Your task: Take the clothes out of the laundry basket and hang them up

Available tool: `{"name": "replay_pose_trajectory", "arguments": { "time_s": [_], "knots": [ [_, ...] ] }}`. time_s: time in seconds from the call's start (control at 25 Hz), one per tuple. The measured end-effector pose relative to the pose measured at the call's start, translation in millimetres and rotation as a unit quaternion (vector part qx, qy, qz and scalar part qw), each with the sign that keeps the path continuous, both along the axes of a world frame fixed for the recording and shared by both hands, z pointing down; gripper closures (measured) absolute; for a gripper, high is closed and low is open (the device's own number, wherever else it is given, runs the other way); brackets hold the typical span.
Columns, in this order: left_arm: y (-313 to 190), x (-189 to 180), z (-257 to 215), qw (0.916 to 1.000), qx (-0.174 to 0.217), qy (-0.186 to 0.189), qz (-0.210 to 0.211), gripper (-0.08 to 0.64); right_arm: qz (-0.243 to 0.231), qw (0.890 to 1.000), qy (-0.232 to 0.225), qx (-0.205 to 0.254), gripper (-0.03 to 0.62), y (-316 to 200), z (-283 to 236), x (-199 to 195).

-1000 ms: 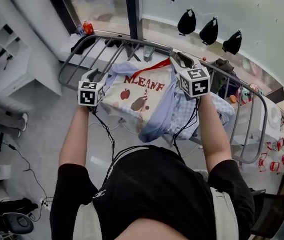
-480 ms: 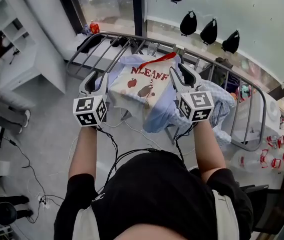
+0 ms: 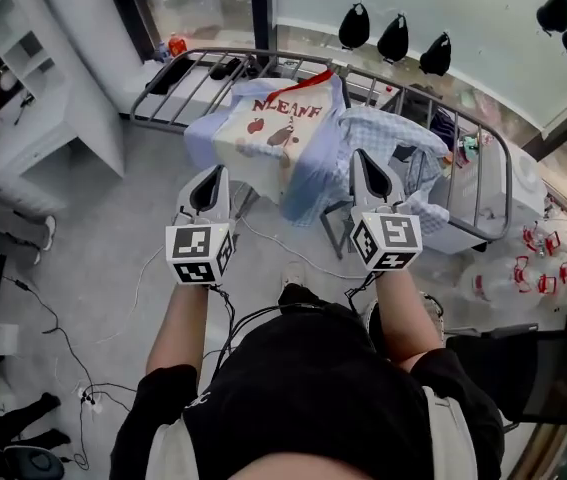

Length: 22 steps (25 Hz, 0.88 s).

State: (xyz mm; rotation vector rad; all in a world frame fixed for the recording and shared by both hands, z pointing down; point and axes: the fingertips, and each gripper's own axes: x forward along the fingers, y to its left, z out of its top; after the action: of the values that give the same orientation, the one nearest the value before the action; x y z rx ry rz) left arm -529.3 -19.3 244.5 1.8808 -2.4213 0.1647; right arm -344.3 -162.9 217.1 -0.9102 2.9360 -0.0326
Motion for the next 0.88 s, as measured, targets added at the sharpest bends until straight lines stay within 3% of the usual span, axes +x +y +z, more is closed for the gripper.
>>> {"name": "replay_pose_trajectory", "arguments": {
  "time_s": [0.36,0.88],
  "knots": [
    [2,75,4,0.9983,-0.007,0.011,0.058,0.560,0.029,0.999,0.021,0.014,0.581,42,2,54],
    [-22,126,-7,0.9974,-0.001,-0.015,0.071,0.560,0.042,0.999,0.025,0.018,0.581,31,-4,97]
  ]
}}
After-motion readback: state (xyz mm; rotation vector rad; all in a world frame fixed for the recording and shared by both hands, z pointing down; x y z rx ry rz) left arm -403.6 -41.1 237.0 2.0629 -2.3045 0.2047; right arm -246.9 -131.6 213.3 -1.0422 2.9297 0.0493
